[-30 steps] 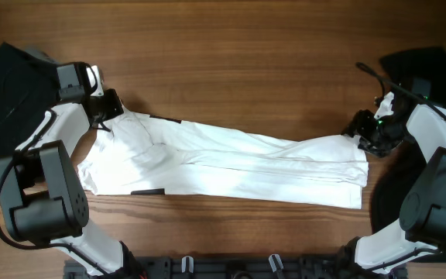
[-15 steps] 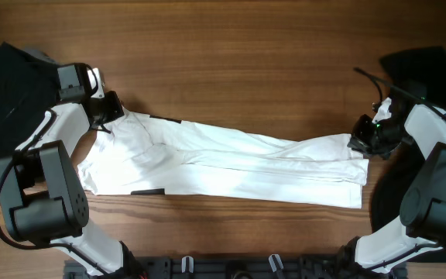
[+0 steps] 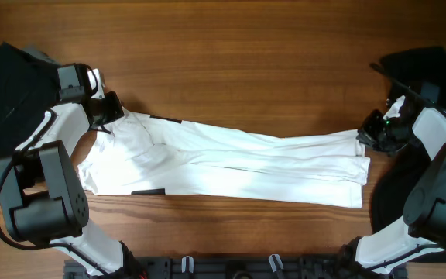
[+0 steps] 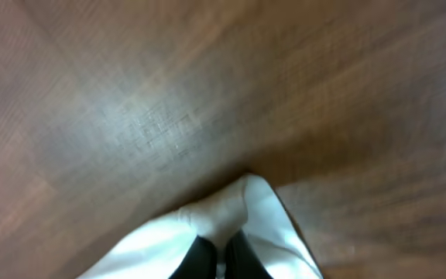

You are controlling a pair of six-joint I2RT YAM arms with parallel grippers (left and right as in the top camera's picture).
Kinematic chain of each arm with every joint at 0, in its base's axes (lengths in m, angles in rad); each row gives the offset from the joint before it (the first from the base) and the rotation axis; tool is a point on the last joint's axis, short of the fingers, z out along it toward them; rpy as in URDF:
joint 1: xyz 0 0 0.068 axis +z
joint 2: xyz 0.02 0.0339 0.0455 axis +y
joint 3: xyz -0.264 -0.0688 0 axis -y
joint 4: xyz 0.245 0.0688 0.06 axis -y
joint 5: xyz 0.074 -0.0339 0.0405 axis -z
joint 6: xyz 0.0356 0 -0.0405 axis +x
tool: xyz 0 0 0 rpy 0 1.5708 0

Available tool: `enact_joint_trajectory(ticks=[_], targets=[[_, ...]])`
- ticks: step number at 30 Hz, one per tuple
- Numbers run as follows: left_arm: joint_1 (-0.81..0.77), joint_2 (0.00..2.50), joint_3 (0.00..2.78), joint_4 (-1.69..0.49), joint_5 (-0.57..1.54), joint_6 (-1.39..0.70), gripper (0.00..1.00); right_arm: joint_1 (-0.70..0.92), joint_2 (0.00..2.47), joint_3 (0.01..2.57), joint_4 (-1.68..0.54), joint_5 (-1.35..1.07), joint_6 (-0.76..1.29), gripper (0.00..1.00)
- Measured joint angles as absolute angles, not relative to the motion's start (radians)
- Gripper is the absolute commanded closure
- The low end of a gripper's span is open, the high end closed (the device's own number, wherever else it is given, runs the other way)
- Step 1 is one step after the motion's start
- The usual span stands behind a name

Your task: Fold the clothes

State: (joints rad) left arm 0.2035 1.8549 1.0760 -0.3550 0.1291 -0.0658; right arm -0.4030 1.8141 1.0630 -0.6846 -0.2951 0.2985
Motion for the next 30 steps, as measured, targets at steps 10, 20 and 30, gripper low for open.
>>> enact_joint_trajectory(ticks=[10,20,30], targets=[[0.206,1.794,1.076,-0.346,0.133,-0.096,0.96,-0.428,1.814,1.111,-0.594,-0.315,0.325,0.94],[0.206,1.716,1.076,-0.381,0.179,-0.109,0.57,-0.455,1.814,1.196,-0.623,-0.320,0.336,0.37],[0.206,1.822,1.076,-0.381,0.244,-0.114,0.66,-0.455,1.814,1.196,-0.734,-0.377,0.309,0.38]])
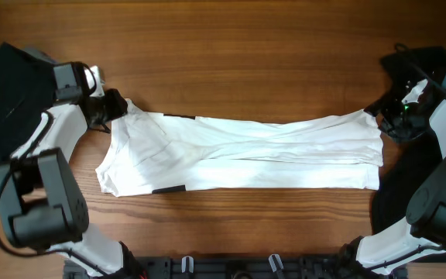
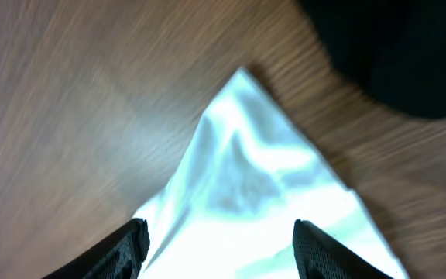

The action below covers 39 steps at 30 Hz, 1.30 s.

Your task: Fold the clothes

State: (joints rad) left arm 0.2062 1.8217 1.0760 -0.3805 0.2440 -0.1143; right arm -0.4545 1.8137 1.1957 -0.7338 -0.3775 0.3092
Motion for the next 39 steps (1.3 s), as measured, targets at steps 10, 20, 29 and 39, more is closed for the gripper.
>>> enact_joint_trajectory(ticks=[10,20,29,39], targets=[[0.206,1.790,1.076,-0.432,0.346,-0.114,0.51,-0.455,1.679,1.196,-0.777,-0.457,0.244,0.35],[0.206,1.263,1.089,-0.649,0.326,-0.113,0.36,-0.455,1.181,1.202,-0.849,-0.529,0.237,0.24],[0.206,1.148,1.098,-1.015,0.248,-0.114,0.38,-0.393,1.131,1.199,-1.002,-0.542,0.236,0.22],[0.206,1.353,1.029,-1.031,0.226,-0.130,0.42,-0.207,1.324,1.180,-1.111,-0.503,0.208,0.20]])
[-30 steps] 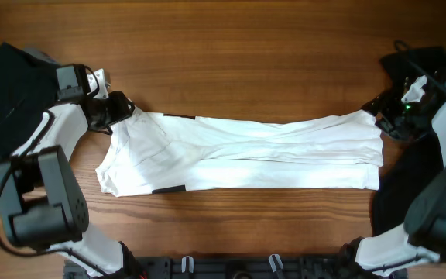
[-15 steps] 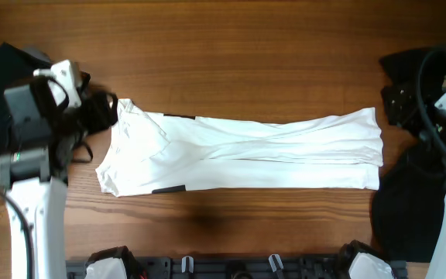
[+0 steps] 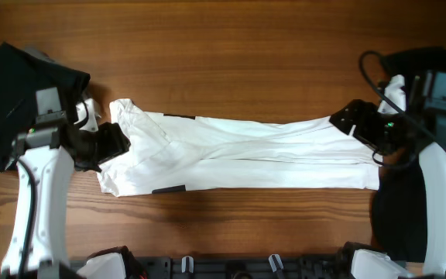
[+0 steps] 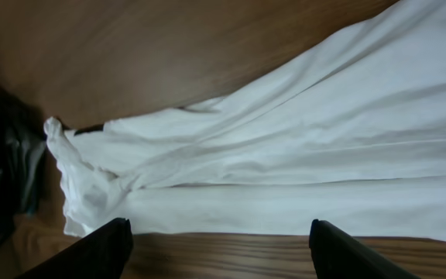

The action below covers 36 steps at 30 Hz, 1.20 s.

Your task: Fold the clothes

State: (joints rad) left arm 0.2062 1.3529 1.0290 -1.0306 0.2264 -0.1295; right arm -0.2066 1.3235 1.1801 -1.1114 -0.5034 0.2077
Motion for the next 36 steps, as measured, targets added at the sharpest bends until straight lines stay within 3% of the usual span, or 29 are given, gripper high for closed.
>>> enact_joint_trajectory(ticks=[5,11,24,30,32,36], targets=[[0.206,1.470,1.010,-1.004,0.221,-0.140,0.57,-0.145,1.381,1.180,-1.131,-0.496,0.152,0.20],[0.206,1.546,1.007,-0.971,0.221,-0.141,0.53,-0.110,1.425,1.179,-1.141,-0.496,0.117,0.21],[0.205,1.462,1.015,-0.940,0.278,-0.141,0.55,-0.110,1.338,1.174,-1.082,-0.493,0.111,0.20],[0.149,1.419,1.024,-0.905,0.323,-0.141,0.57,-0.110,1.112,1.172,-1.013,-0.492,0.164,0.12],[0.109,1.419,1.024,-0.890,0.326,-0.140,0.57,-0.110,1.063,1.172,-1.003,-0.481,0.189,0.01],[-0.003,1.419,1.026,-0.874,0.332,-0.141,0.57,-0.110,1.023,1.172,-0.992,-0.456,0.229,0.01]])
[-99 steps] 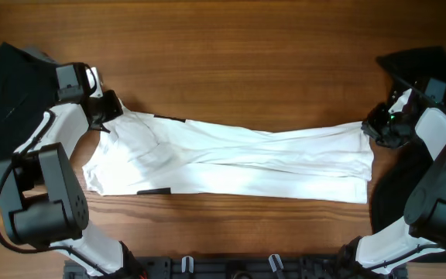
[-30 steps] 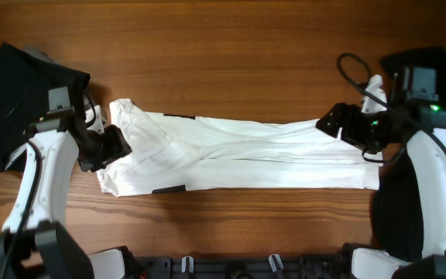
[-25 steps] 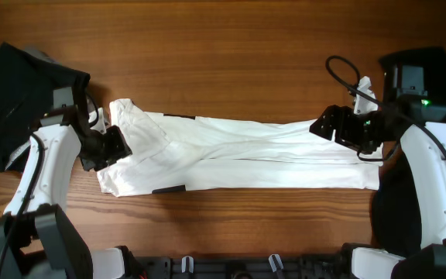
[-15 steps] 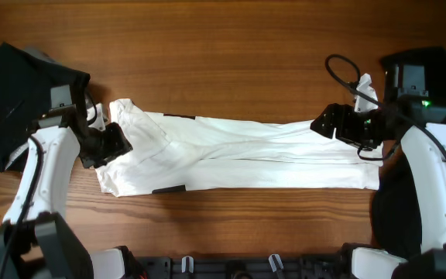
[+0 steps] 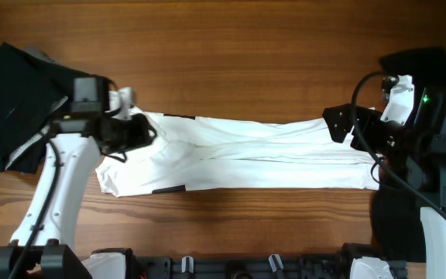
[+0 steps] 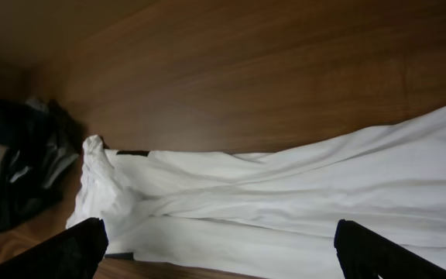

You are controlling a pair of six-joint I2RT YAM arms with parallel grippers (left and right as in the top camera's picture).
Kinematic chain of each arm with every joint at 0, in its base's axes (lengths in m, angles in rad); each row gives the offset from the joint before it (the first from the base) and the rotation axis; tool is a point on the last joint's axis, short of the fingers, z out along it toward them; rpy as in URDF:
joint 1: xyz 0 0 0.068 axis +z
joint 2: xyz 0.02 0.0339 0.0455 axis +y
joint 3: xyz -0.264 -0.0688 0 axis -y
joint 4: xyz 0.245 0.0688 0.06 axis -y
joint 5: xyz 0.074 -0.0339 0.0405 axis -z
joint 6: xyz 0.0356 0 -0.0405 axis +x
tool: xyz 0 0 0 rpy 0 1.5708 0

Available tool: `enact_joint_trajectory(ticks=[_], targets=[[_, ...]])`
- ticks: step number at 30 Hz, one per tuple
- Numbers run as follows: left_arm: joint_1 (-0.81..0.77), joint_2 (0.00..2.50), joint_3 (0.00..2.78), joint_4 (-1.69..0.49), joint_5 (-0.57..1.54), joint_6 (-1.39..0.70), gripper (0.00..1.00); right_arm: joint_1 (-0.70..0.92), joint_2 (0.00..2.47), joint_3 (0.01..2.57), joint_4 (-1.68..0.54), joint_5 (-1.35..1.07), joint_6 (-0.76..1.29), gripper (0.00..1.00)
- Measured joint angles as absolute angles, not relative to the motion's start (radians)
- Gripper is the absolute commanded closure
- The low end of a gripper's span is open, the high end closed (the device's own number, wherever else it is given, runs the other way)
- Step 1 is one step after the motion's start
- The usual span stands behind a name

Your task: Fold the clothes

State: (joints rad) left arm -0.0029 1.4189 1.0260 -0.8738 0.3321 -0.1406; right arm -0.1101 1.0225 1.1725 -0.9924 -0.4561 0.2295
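A long white garment (image 5: 238, 155) lies stretched flat from left to right across the wooden table (image 5: 223, 54). The right wrist view shows it lengthwise (image 6: 285, 194). My left gripper (image 5: 136, 132) hangs over the garment's upper left end, and the overhead view does not show how its jaws stand. My right gripper (image 5: 339, 124) is raised over the garment's right end. In its own view the right gripper (image 6: 219, 240) is open, its two dark fingers (image 6: 64, 252) far apart with only the cloth far below them.
A black cloth (image 5: 10, 93) lies at the table's far left and shows in the wrist view as black cloth (image 6: 18, 159). More dark clothing (image 5: 416, 62) sits at the far right, with a dark patch (image 5: 393, 225) at the right front.
My left gripper moved from the garment's left edge to above its upper left part. The right gripper shifted a little left and tilted up. The garment lies as before.
At first both grippers were at the garment's two ends, the right shut on a white corner. Then the garment lay stretched and shifted rightward, with the right jaws open over its corner. Later both grippers were off the corners, and now they hover over the ends.
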Motion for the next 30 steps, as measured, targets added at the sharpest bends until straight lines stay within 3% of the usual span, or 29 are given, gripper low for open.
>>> enact_joint_trajectory(ticks=[5,8,17,24,30], targets=[[-0.119,1.419,1.026,-0.878,0.327,-0.141,0.58,-0.110,1.028,1.172,-0.994,-0.443,0.254,0.05],[-0.168,1.409,1.026,-0.892,0.320,-0.147,0.58,-0.110,1.028,1.172,-0.997,-0.440,0.261,0.00],[-0.203,1.250,1.026,-0.916,0.288,-0.163,0.55,-0.114,1.106,1.172,-1.131,-0.312,0.318,0.00],[-0.203,1.299,1.028,-0.912,0.268,-0.187,0.70,-0.206,1.381,1.172,-1.128,-0.291,0.323,0.00],[-0.203,1.435,1.028,-0.911,0.258,-0.228,0.61,-0.318,1.459,1.171,-1.126,-0.299,0.315,0.00]])
